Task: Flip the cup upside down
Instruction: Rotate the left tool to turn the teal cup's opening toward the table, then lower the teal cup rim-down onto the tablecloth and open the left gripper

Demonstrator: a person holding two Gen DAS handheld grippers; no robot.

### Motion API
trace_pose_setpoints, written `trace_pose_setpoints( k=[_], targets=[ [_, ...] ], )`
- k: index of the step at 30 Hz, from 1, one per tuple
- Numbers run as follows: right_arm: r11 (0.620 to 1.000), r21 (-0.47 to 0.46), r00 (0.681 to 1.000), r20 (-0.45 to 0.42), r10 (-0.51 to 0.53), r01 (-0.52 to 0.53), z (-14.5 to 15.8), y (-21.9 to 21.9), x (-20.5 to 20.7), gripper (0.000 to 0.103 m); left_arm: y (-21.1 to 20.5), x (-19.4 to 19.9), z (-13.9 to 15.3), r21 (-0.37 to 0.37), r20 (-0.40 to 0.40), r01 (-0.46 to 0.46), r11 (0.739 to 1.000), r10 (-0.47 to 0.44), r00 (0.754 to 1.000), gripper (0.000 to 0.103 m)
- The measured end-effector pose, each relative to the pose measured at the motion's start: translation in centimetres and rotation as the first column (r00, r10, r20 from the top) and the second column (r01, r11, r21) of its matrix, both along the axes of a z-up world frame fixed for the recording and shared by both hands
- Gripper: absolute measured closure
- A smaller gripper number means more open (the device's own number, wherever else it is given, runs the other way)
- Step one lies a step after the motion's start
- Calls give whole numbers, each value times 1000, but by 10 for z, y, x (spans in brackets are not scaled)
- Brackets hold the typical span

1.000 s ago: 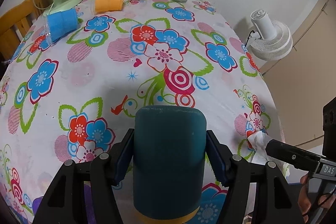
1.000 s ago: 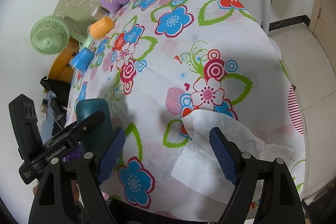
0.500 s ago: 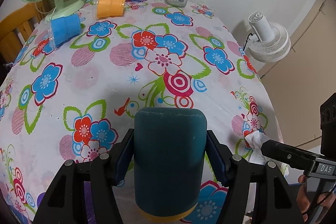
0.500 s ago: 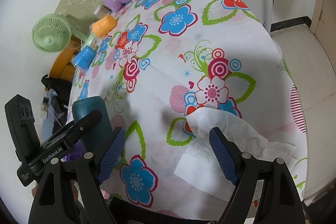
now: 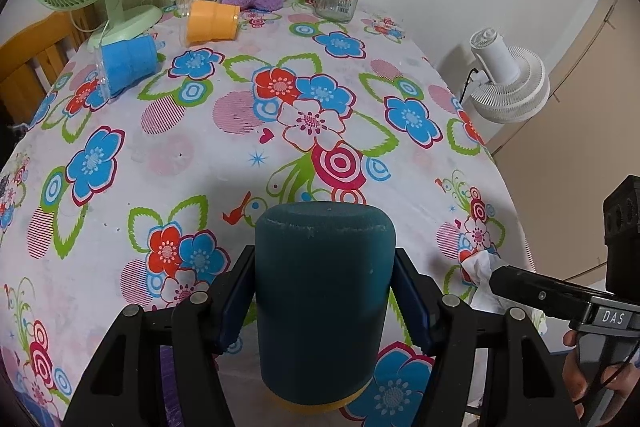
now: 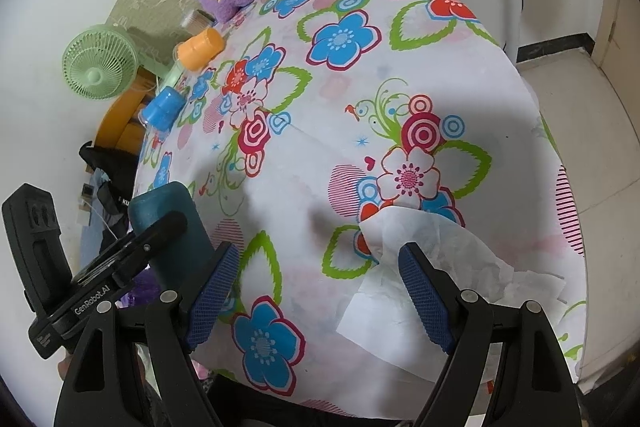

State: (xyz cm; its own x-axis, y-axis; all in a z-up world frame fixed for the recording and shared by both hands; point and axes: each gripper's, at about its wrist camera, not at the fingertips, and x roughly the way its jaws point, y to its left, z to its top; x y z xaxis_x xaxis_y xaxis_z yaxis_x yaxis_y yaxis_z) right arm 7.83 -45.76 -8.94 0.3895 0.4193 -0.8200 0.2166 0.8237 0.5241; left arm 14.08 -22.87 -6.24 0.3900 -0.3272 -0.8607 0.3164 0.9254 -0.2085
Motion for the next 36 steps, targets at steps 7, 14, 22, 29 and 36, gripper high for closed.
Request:
trace_pose_setpoints(
  k=[7,14,22,29,36],
  targets=[
    [1000,-7,1000,7,11,-11,5,7,1,19,5,-2,8,-7,20,-5,1000,5,1000,36],
    [1000,-13,1000,16,24,-24,11,14,2,19,9,-8,20,-22,47,-5,1000,6,999,37],
    [999,-18,999,25,36,-35,16,21,0,19,12,-13,39,-40,104,-6,999,10,994,37],
    [999,-18,999,32,44,-44,19,25,-2,19,12,-21,53,-27,156,-7,1000,12,988,37],
    [999,-16,998,33,45,-45,19,26,-5,19,11,-24,50,-9,162,-14,1000,15,987,37]
  ],
)
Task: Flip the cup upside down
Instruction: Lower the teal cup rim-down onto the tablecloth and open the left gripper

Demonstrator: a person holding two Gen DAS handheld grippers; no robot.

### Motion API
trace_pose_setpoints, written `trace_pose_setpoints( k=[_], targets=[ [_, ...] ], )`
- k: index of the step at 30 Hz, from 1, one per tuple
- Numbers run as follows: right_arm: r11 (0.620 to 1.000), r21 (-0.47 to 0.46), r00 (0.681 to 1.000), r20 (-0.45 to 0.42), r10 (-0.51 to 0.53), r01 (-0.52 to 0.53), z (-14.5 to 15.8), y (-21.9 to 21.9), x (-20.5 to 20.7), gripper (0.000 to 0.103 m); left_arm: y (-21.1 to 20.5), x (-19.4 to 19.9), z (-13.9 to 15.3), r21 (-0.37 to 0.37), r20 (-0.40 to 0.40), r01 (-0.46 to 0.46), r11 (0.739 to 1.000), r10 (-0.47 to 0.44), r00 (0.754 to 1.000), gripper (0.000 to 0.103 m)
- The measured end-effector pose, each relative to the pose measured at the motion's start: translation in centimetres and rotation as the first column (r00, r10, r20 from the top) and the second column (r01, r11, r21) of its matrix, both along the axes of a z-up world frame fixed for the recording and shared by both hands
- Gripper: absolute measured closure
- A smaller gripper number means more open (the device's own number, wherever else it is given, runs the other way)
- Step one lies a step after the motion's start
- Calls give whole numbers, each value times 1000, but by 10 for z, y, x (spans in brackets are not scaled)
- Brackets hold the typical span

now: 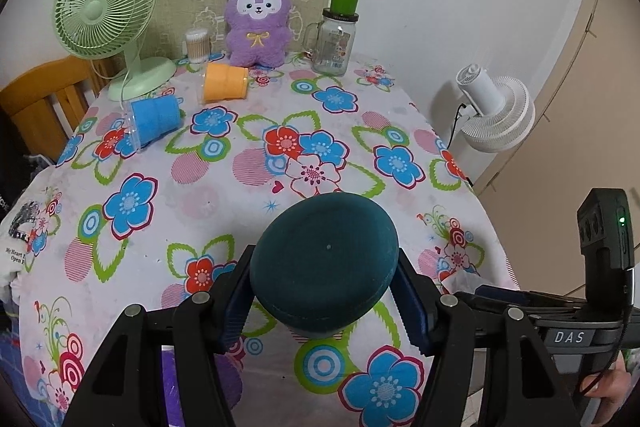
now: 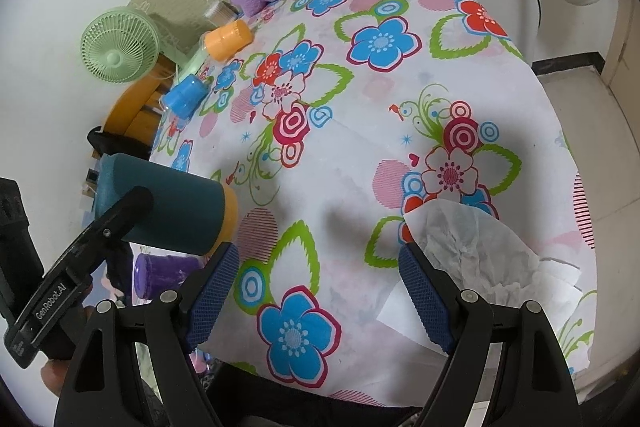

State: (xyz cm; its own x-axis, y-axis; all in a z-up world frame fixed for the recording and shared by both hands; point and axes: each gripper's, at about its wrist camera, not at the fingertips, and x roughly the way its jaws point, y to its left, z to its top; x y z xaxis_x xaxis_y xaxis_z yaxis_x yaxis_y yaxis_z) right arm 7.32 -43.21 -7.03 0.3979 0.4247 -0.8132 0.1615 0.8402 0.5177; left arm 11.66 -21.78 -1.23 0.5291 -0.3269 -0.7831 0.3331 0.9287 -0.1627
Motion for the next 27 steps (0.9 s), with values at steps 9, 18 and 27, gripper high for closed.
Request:
trace_pose_setpoints(
  k=[9,18,27],
  targets=[
    [1000,1,1000,-6,-8,8,-3,-4,-4,19,-6,0,-11,20,-17,2,1000,-2,1000,37],
    [1000,-1,1000,-9,-11,11,-3,-5,-3,19,-9,-1,-11,23,-14,11,1000,-10,1000,35],
    [1000,-8,1000,-6,-1,1,-1,2,-2,19,-4,-4,-5,5,-9,2,1000,-2,1000,33]
  ],
)
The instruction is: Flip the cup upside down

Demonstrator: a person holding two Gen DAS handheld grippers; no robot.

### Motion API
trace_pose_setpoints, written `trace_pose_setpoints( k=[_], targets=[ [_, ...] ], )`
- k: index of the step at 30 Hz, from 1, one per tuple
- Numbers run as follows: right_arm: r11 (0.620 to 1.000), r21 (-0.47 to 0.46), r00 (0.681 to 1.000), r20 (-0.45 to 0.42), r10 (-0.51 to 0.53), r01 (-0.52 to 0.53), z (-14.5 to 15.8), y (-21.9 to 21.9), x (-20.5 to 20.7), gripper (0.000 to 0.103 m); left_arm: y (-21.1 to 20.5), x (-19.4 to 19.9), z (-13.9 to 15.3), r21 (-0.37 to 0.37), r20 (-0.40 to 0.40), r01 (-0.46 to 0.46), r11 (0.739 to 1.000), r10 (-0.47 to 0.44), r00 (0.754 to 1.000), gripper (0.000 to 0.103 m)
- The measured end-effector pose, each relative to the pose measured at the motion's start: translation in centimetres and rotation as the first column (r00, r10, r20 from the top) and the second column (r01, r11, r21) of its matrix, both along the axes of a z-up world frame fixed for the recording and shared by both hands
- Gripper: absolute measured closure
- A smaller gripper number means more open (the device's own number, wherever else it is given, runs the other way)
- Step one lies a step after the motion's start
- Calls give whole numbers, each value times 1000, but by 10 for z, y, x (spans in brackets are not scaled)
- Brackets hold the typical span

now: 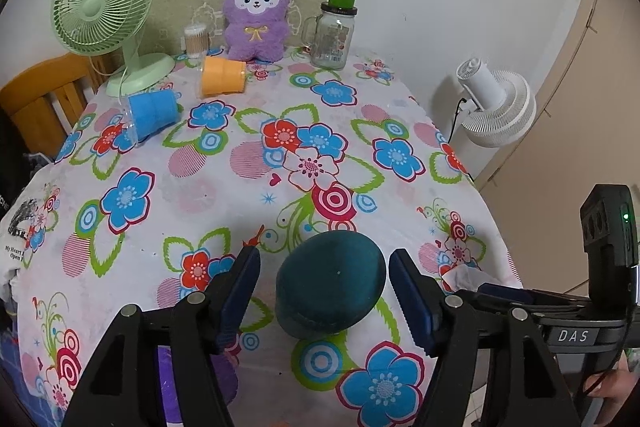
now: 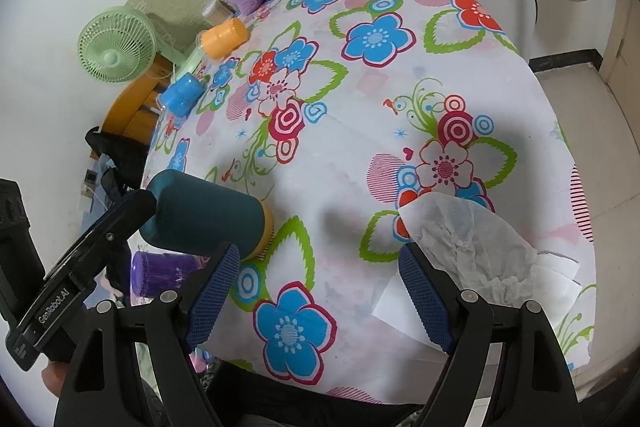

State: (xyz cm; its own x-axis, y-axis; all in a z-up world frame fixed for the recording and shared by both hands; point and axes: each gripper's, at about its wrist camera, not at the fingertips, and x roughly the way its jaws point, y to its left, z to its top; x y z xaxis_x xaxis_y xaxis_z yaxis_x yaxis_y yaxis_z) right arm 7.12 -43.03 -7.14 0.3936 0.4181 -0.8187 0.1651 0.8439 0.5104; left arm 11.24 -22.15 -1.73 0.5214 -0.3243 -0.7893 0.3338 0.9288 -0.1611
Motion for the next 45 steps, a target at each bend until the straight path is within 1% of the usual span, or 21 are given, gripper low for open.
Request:
trace_pose_setpoints(
  k=[10,19,21,23,27,31,40,43,45],
  targets=[
    [999,-30,1000,23,20,-19,14,15,2,19,16,-6,14,-28,38,-21,999,22,999,19],
    [996,-77,996,73,43,-37,37,33,2,19,35,-10,28,-48,72,-43,998,46,996,16],
    [996,-86,996,83,45,-37,41,36,2,16,38,-12,31,-50,82,-46,998,50,995,16],
    [995,-94,994,102,45,-35,46,40,2,12,42,-14,35,-52,96,-51,997,56,994,15],
    [994,-98,991,123,53,-41,54,47,3,11,52,-17,42,-59,118,-66,996,72,990,13],
    [992,-123,986,159,58,-38,66,56,5,11,62,-19,49,-64,135,-80,995,88,987,13],
    [978,-205,954,288,85,-25,97,82,5,9,84,-23,60,-71,180,-122,990,133,975,8],
    [970,-241,939,329,98,-17,105,92,4,6,93,-25,62,-78,188,-135,988,148,971,6],
    [968,-251,933,342,117,-29,107,99,4,4,99,-26,63,-79,194,-146,986,159,968,5]
  ],
)
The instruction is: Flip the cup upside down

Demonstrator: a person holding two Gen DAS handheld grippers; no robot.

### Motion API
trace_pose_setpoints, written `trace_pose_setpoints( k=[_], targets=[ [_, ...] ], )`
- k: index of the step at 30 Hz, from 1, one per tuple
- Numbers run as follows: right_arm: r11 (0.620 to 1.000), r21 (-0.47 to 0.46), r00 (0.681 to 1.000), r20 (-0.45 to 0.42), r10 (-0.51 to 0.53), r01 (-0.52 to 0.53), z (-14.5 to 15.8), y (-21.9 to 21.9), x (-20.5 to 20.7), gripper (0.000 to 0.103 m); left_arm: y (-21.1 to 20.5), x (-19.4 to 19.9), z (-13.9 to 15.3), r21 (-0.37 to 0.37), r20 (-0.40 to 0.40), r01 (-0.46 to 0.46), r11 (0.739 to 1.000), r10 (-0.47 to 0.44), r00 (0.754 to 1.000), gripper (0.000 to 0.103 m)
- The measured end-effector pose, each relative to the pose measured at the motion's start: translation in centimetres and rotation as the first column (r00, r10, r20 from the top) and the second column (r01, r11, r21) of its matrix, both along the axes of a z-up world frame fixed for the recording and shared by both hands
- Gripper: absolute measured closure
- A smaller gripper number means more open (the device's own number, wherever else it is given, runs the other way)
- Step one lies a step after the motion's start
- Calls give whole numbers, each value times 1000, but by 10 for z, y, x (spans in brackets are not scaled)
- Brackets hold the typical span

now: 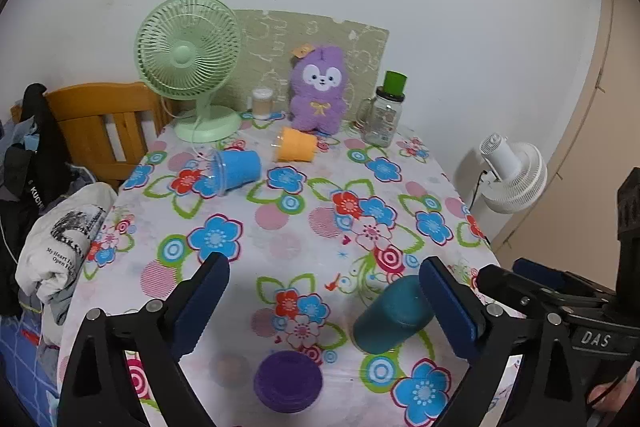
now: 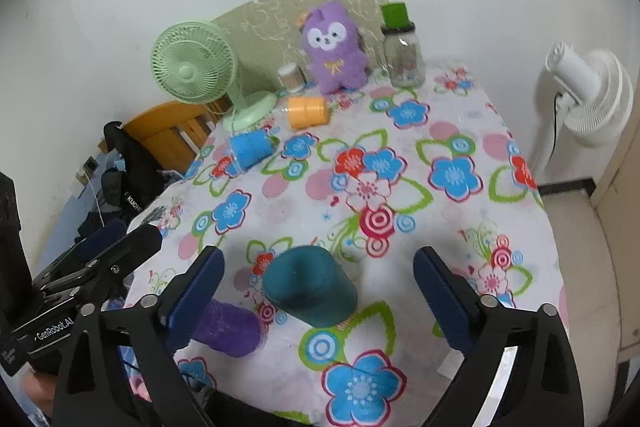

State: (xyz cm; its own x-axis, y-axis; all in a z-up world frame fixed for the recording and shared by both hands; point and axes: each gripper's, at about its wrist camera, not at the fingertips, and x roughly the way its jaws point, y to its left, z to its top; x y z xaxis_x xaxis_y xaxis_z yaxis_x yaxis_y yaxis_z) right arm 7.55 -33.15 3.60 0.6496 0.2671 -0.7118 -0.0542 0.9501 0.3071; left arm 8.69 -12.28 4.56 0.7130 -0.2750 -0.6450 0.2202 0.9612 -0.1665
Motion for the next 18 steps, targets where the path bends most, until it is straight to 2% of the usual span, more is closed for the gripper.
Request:
trace_pose_setpoints(
  k=[10,18],
  targets=[
    [999,-10,999,9,32,-32,2,17,4,4,18,-1,3,4,23,-34,999,34,999,0],
    [999,-11,999,25,36,-36,7,20,3,4,21,-2,3,3,25,-34,999,34,999,0]
  ],
)
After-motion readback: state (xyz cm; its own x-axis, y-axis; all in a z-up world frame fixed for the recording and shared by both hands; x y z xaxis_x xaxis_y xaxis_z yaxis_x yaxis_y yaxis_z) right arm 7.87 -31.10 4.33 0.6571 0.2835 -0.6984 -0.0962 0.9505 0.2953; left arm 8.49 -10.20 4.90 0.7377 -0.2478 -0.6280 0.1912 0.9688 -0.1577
